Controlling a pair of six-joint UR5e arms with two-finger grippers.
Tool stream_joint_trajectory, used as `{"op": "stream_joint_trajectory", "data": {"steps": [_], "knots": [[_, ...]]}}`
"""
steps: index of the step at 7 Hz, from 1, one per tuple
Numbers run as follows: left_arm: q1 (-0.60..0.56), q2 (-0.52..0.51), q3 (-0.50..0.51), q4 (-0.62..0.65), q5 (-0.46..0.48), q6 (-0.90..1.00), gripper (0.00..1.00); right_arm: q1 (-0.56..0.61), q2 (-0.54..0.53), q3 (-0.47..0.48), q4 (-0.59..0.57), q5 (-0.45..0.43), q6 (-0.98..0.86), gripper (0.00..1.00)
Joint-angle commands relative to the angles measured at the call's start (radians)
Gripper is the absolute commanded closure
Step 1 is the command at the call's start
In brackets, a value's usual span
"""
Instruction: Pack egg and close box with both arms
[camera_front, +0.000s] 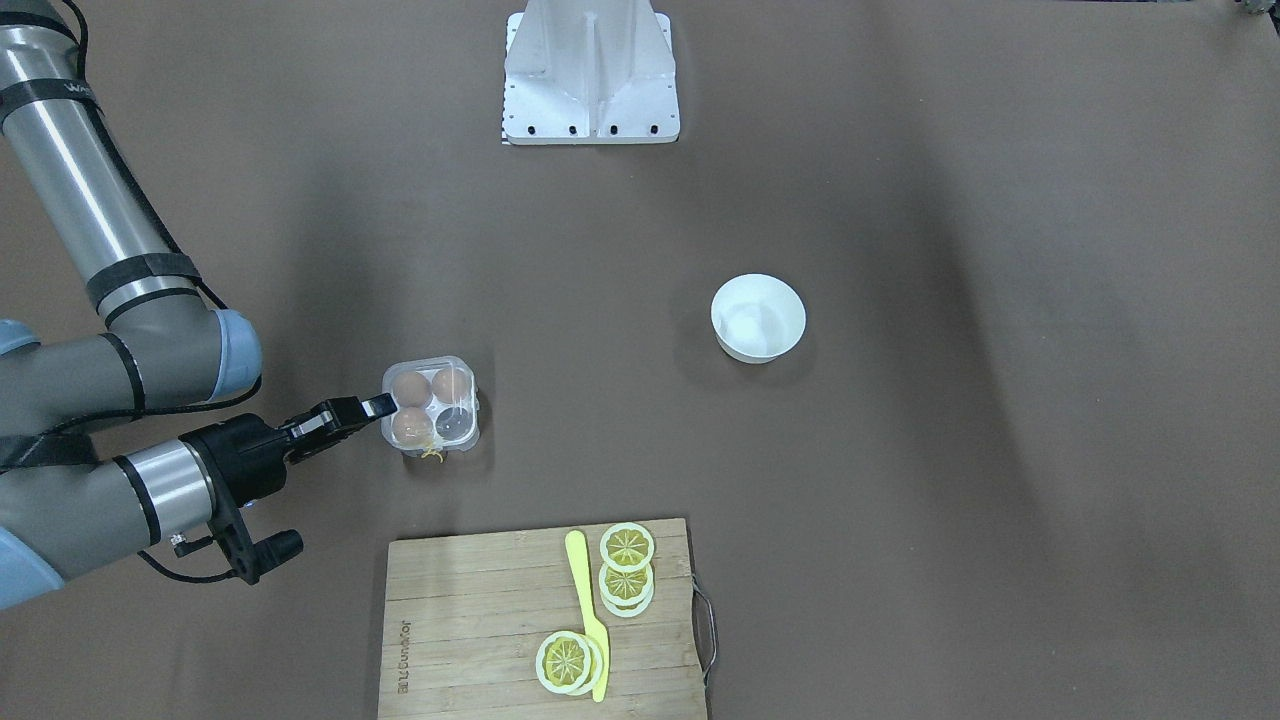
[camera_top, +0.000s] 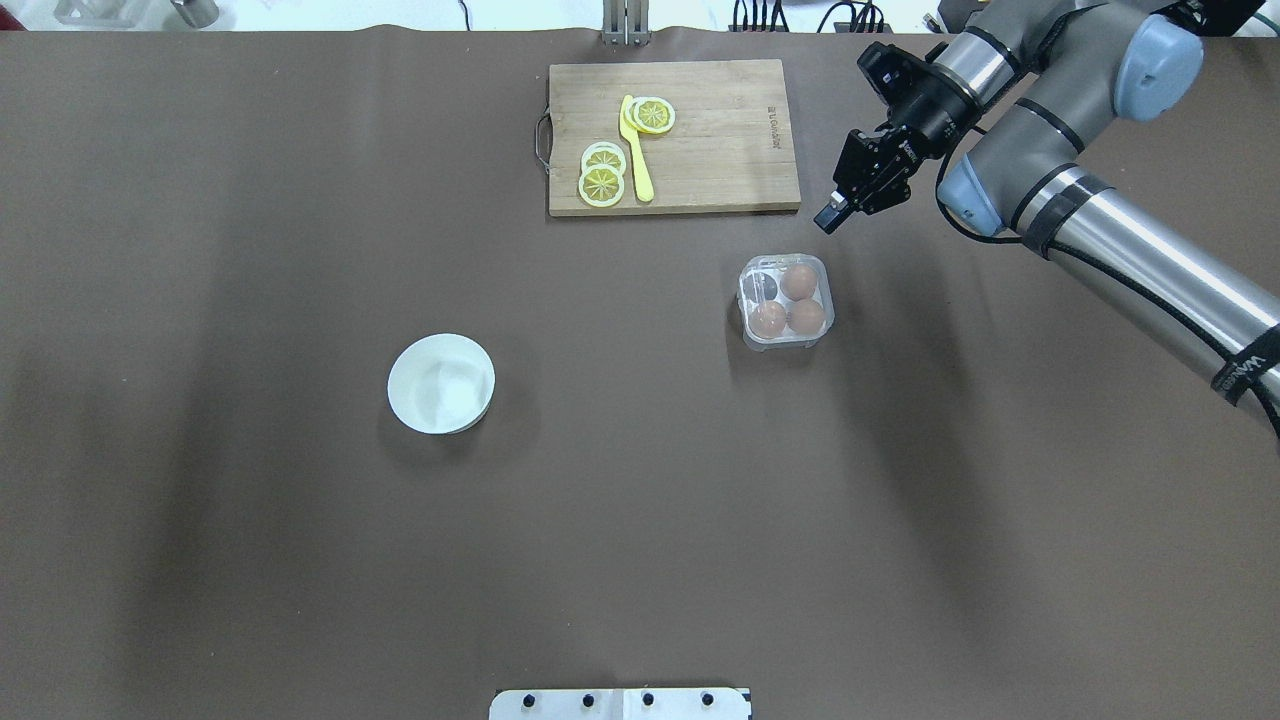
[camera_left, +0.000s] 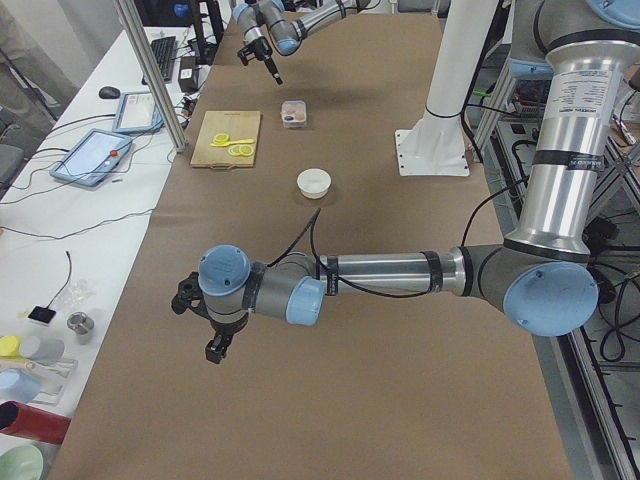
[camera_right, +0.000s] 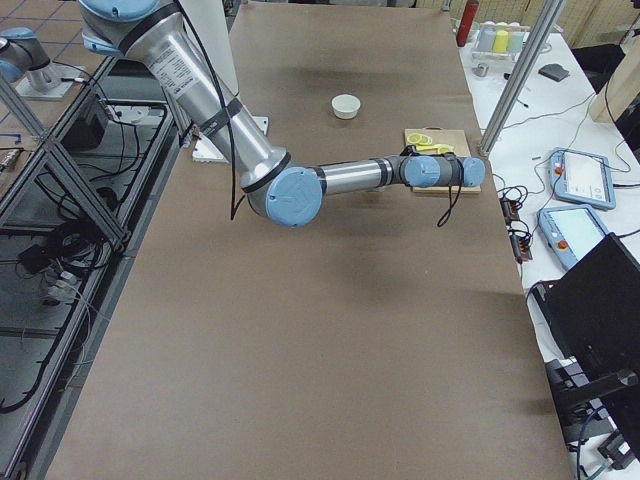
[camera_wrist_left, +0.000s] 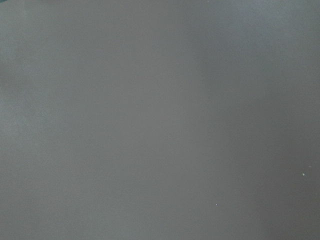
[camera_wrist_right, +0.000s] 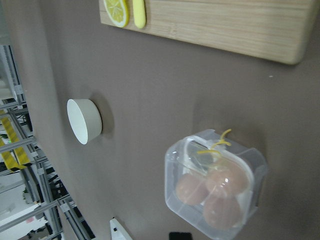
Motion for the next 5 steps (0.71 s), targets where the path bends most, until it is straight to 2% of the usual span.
{"op": "stream_joint_trajectory", "data": {"steps": [1, 3, 5], "knots": [[0.000, 0.000, -0.002, 0.001, 0.000, -0.001, 0.02, 0.072, -0.080, 0.122, 0.004, -0.169, 0.029, 1.00], [0.002, -0.002, -0.001, 0.004, 0.001, -0.001, 0.02, 0.166, -0.181, 0.199, 0.053, -0.325, 0.026, 1.00], [0.002, -0.006, -0.001, 0.009, 0.001, -0.001, 0.02, 0.293, -0.307, 0.224, 0.198, -0.460, 0.014, 1.00]]}}
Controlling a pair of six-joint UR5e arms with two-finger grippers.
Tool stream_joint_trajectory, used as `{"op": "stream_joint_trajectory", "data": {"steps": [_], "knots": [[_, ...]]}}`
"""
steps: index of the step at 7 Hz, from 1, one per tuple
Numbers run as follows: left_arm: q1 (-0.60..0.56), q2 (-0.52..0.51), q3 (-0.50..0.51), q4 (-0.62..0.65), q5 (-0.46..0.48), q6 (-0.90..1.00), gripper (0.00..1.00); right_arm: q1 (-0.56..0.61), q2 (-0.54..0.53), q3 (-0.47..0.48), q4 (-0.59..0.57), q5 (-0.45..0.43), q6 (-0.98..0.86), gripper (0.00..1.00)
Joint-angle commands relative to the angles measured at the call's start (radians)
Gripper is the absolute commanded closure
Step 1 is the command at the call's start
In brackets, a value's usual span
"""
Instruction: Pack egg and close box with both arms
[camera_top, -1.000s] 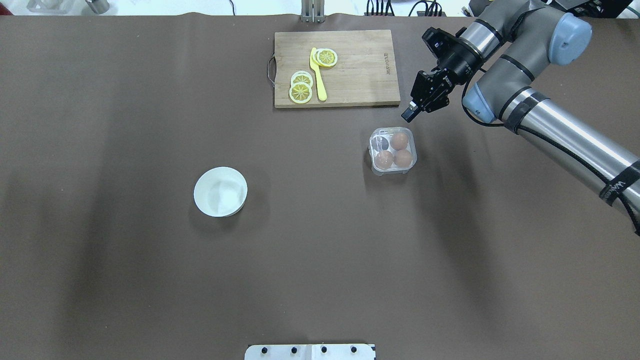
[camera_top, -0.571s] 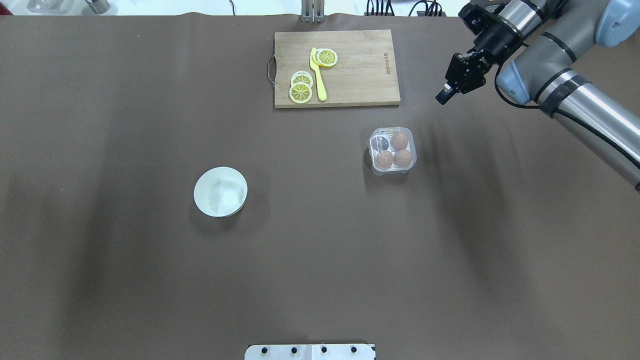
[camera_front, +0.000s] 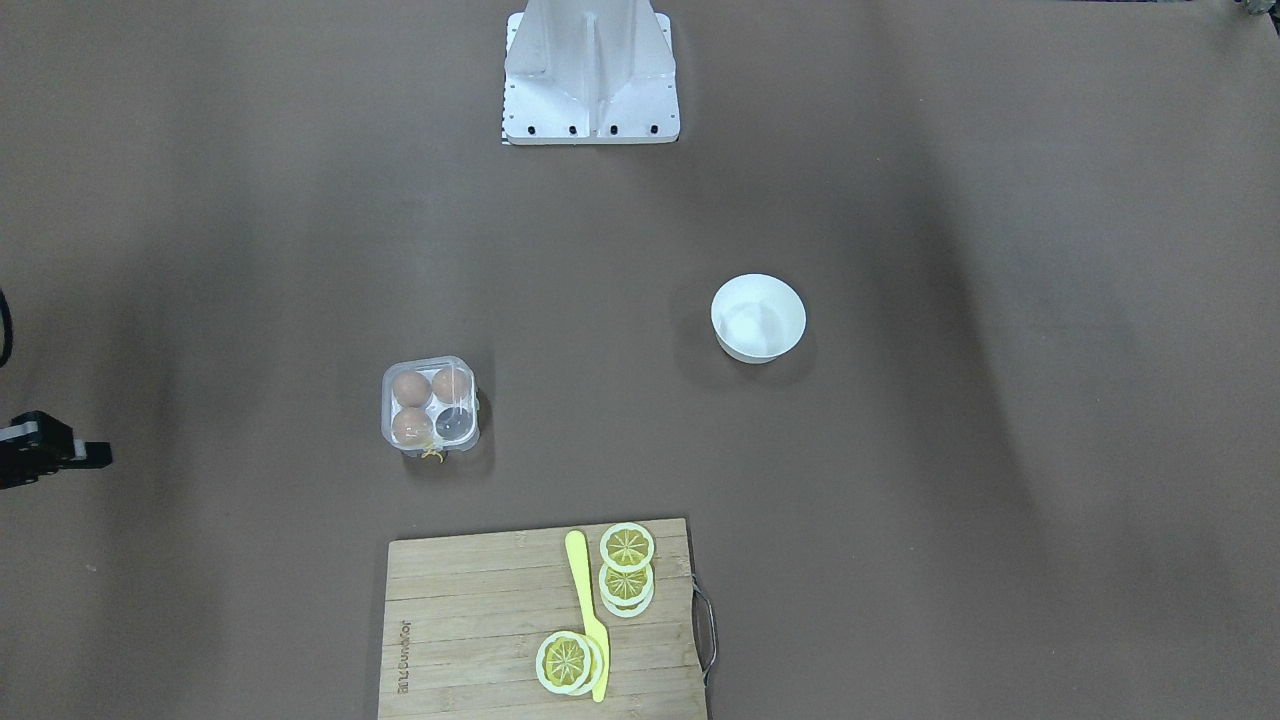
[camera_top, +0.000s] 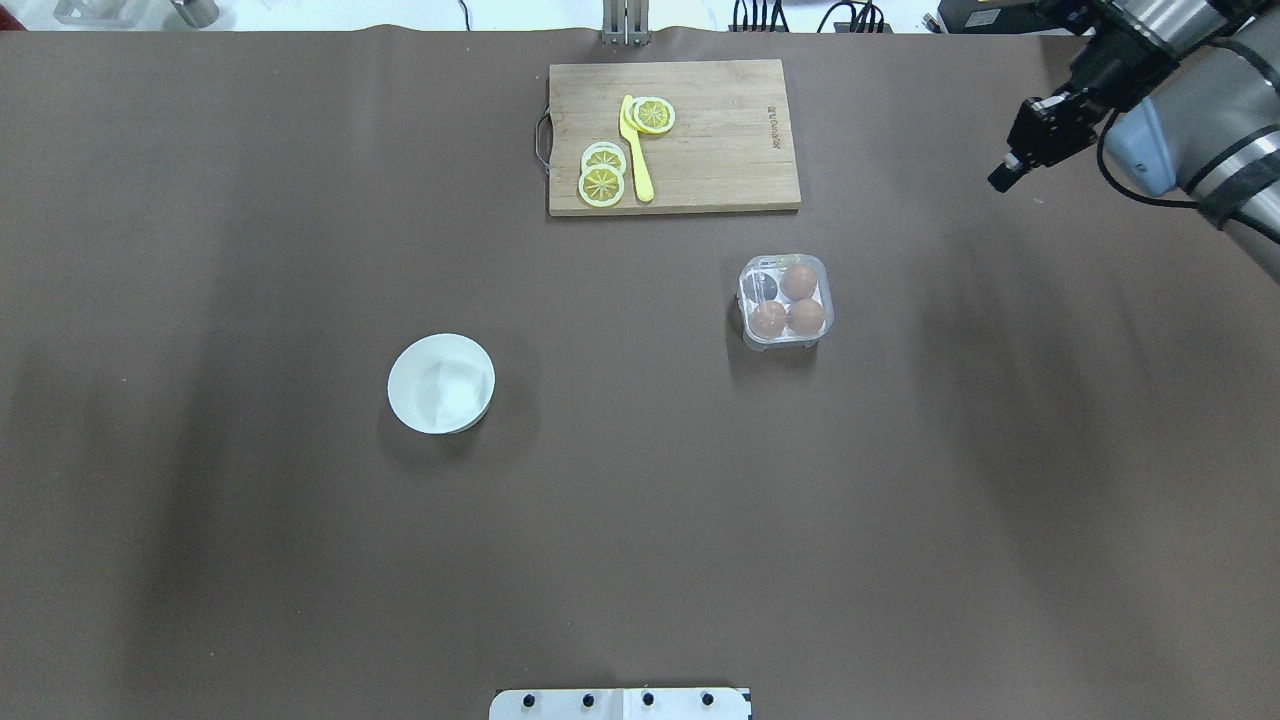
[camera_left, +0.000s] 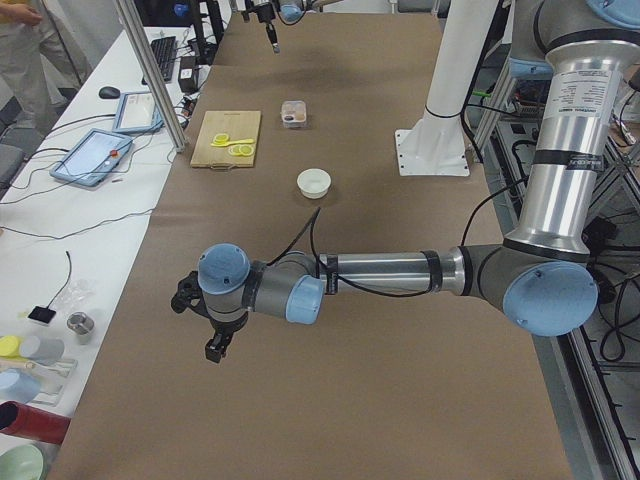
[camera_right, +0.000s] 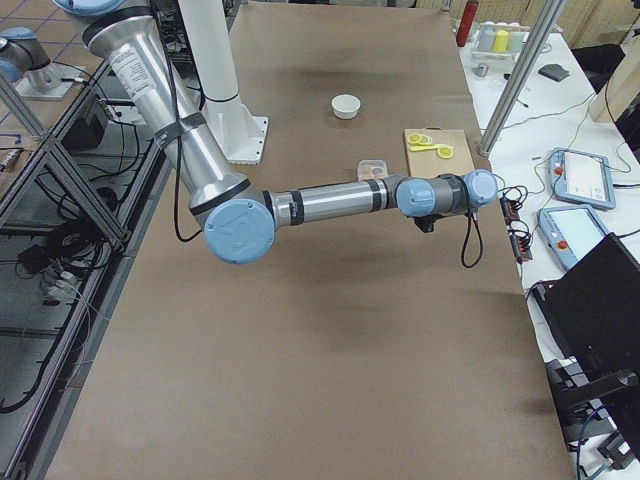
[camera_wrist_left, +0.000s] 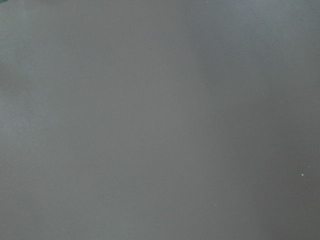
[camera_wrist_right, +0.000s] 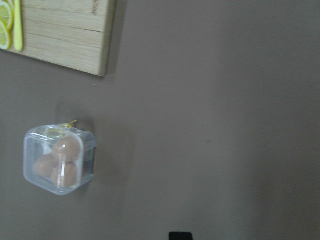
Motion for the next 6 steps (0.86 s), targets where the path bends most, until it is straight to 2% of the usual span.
{"op": "stream_joint_trajectory", "data": {"steps": [1, 5, 6], "knots": [[0.000, -0.006, 0.000, 0.006, 0.001, 0.000, 0.02, 0.134, -0.117, 0.018, 0.136, -0.123, -0.009, 1.00], [0.000, -0.007, 0.002, 0.008, 0.001, -0.005, 0.02, 0.309, -0.217, 0.009, 0.138, -0.322, -0.229, 1.00], [0.000, -0.007, 0.002, 0.008, 0.001, -0.005, 0.02, 0.331, -0.219, 0.007, 0.138, -0.340, -0.245, 1.00]]}}
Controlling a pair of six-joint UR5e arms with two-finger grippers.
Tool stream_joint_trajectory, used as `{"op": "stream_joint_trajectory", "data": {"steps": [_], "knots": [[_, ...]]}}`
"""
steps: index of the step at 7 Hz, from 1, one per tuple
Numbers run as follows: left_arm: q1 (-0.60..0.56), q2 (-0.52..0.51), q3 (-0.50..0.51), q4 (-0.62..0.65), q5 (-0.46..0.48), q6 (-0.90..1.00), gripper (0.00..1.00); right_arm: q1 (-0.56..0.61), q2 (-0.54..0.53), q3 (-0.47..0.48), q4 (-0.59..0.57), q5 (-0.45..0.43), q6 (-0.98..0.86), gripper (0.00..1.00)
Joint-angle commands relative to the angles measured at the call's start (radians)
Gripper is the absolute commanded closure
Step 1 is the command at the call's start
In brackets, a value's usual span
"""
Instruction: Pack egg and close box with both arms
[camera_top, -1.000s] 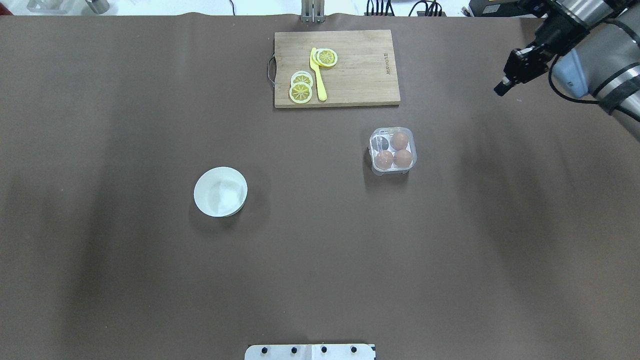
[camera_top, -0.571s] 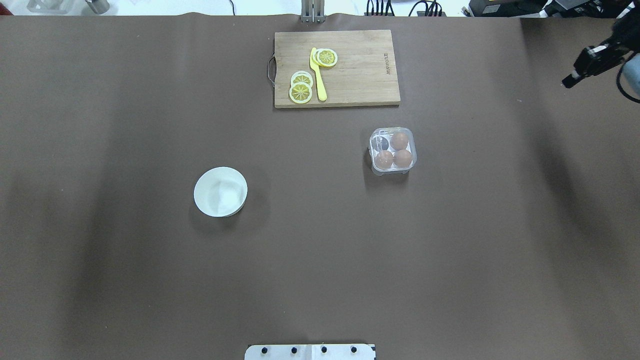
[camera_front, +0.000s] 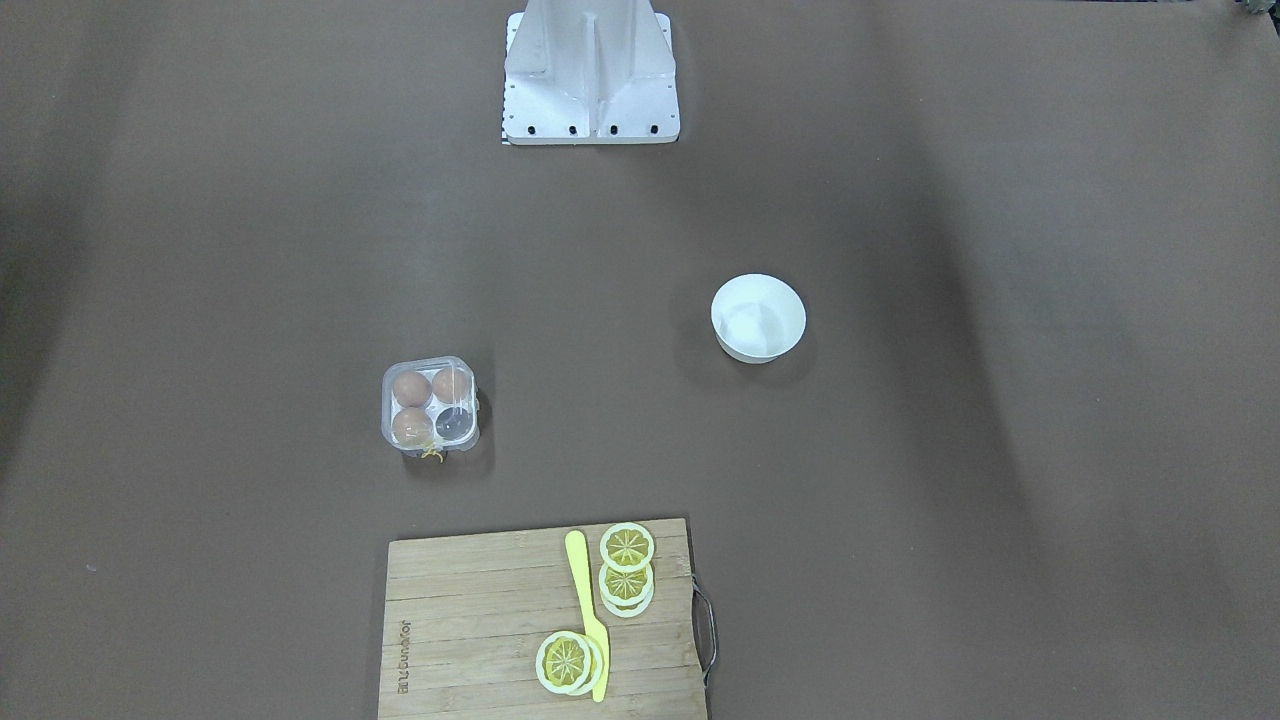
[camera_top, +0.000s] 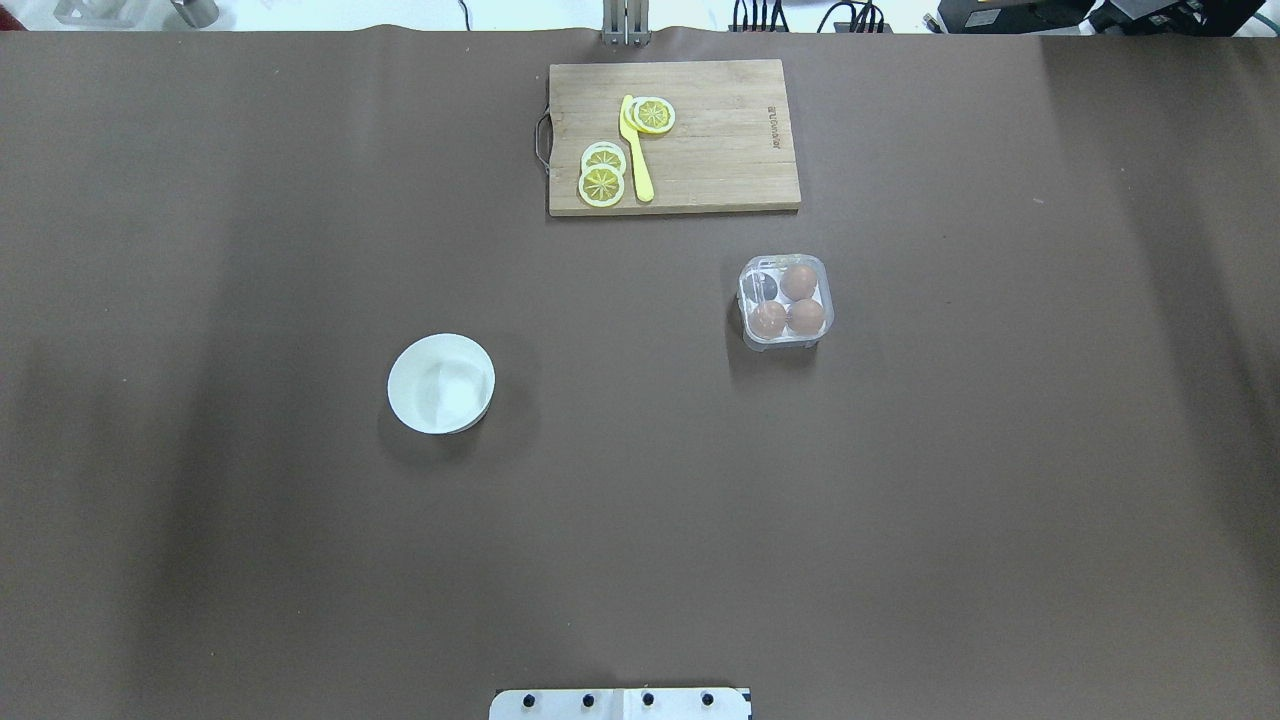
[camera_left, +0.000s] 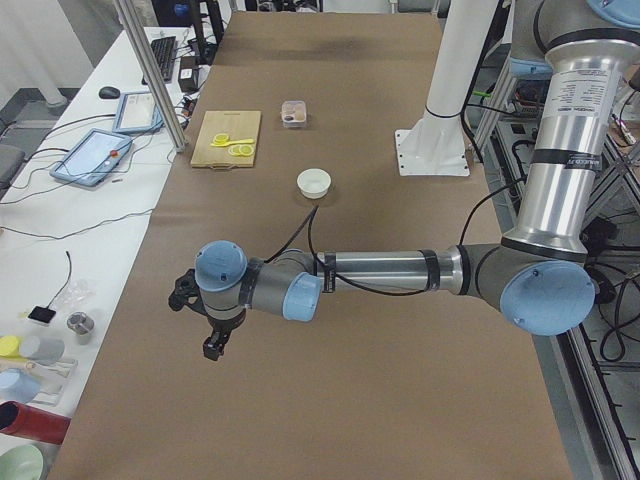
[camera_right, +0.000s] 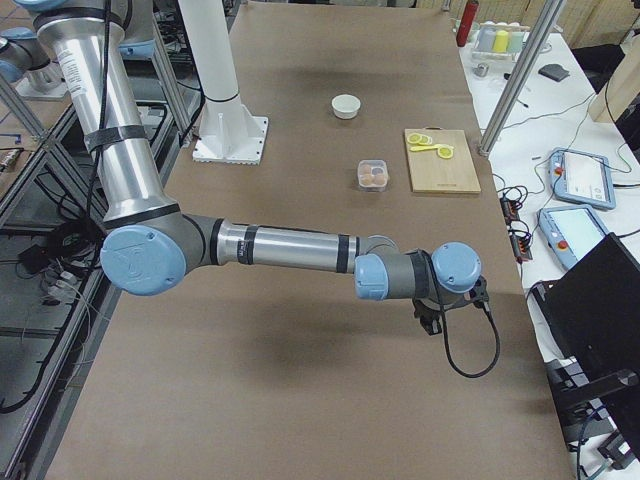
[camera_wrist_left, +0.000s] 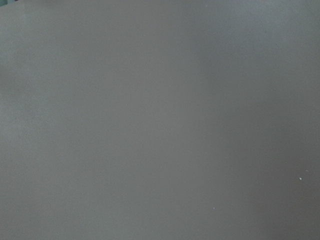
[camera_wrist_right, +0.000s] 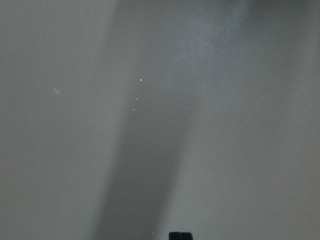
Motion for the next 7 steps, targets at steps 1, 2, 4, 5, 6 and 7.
{"op": "stream_joint_trajectory", "data": {"steps": [1, 2, 4, 5, 6, 7], "knots": [[0.000, 0.002, 0.002, 0.000, 0.000, 0.000, 0.02, 0.057, -0.019, 0.000, -0.001, -0.085, -0.045, 1.00], [0.000, 0.001, 0.005, 0.000, 0.000, 0.000, 0.02, 0.057, -0.028, 0.005, -0.001, -0.160, -0.045, 1.00], [0.000, 0.001, 0.007, 0.000, 0.000, 0.000, 0.02, 0.057, -0.030, 0.005, -0.012, -0.225, -0.043, 1.00], [0.000, 0.001, 0.007, 0.001, 0.000, 0.000, 0.02, 0.057, -0.027, 0.005, -0.027, -0.228, -0.042, 1.00], [0.000, 0.001, 0.007, 0.001, 0.000, 0.000, 0.02, 0.055, -0.028, 0.005, -0.041, -0.227, -0.037, 0.89], [0.000, 0.001, 0.005, 0.000, 0.000, 0.000, 0.03, 0.055, -0.028, 0.006, -0.060, -0.221, -0.021, 0.70]]}}
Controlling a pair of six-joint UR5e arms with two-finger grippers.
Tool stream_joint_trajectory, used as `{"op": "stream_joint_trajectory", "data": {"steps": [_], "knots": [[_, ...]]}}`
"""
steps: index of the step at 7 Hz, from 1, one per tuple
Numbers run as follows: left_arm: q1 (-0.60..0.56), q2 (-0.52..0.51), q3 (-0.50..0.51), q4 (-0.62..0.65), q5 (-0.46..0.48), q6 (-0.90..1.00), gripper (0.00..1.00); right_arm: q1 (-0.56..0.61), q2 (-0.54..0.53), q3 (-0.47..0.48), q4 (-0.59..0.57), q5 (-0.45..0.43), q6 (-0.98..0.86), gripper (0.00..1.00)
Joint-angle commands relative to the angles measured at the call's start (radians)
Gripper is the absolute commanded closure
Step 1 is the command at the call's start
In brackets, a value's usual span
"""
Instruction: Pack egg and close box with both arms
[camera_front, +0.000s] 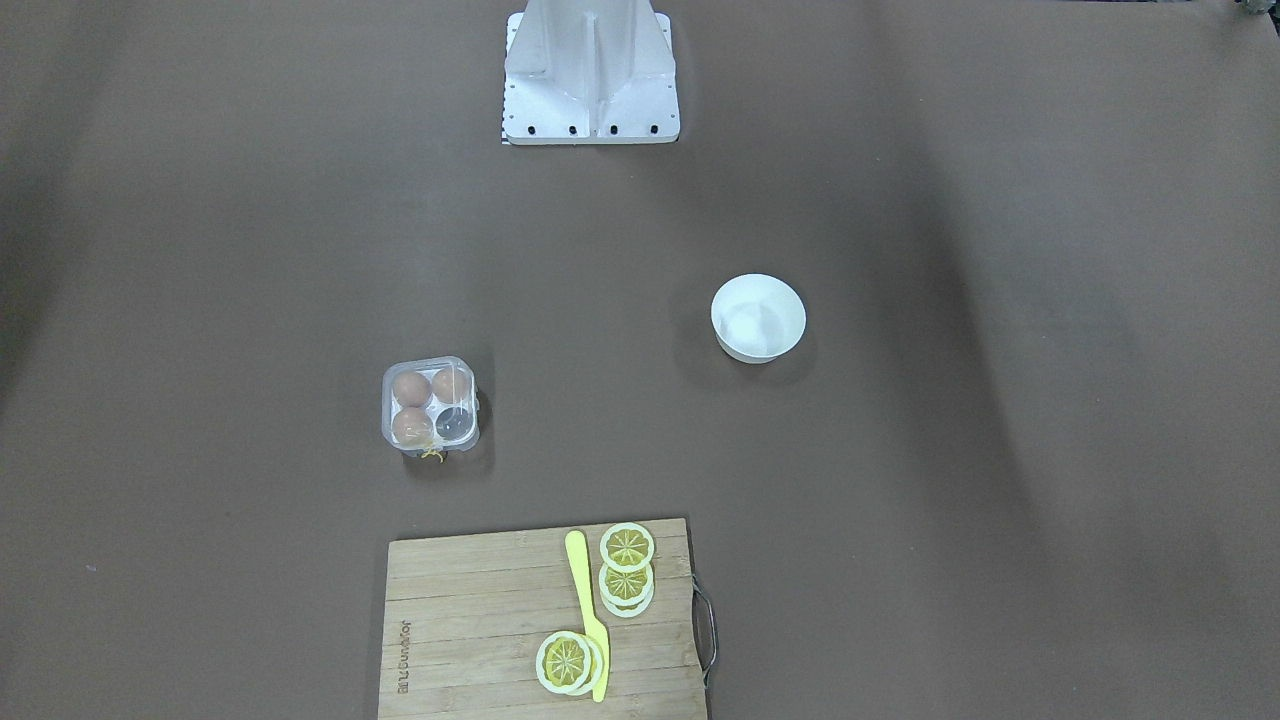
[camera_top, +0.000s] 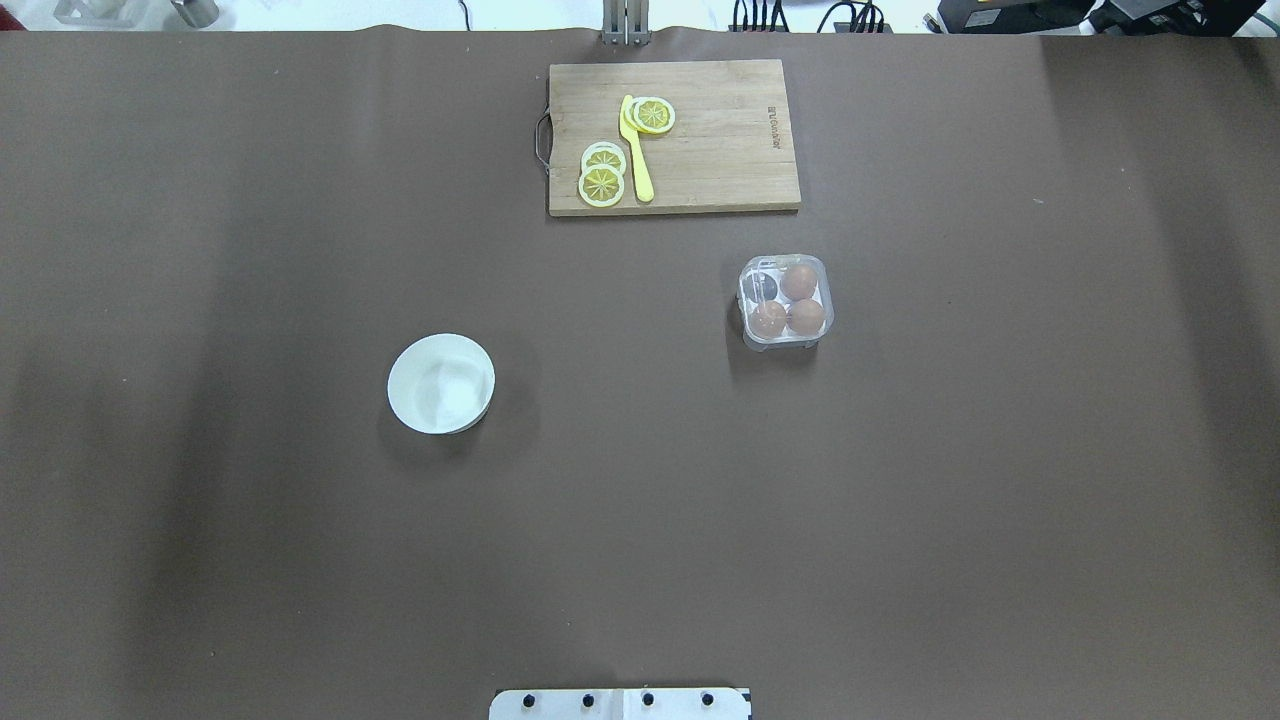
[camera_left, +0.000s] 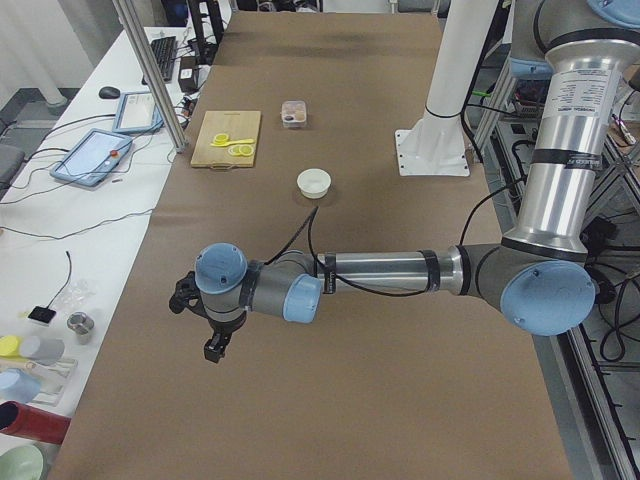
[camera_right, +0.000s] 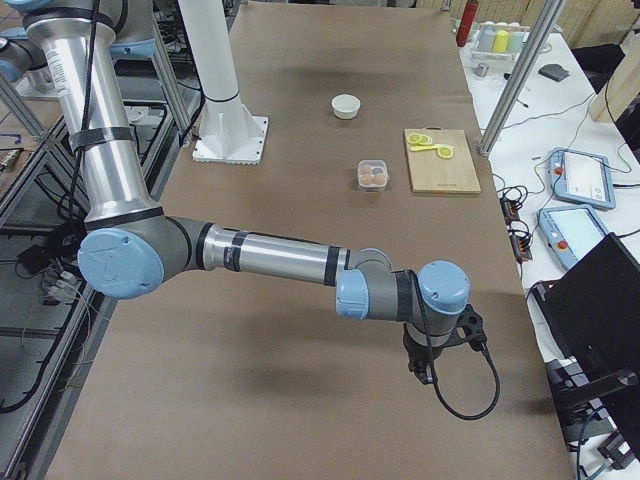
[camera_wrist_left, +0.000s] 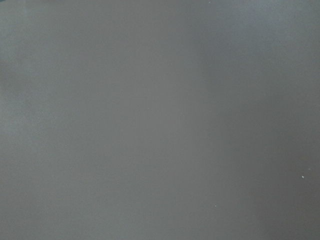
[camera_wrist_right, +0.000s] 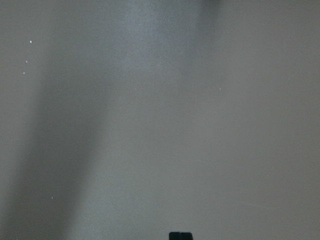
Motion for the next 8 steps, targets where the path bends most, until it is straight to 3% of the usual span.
{"op": "stream_joint_trajectory", "data": {"steps": [1, 2, 3, 8], "knots": [[0.000, 0.000, -0.001, -0.001, 0.000, 0.000, 0.02, 0.001, 0.001, 0.000, -0.028, 0.008, 0.023, 0.36], [0.000, 0.000, -0.001, -0.001, 0.000, 0.000, 0.02, 0.002, 0.001, -0.002, -0.028, 0.008, 0.024, 0.13], [0.000, 0.000, -0.001, -0.001, 0.000, 0.000, 0.02, 0.002, 0.000, -0.002, -0.028, 0.010, 0.024, 0.02], [0.000, 0.006, -0.001, 0.004, -0.002, -0.003, 0.02, 0.028, 0.024, 0.035, -0.153, 0.118, 0.053, 0.01]]}}
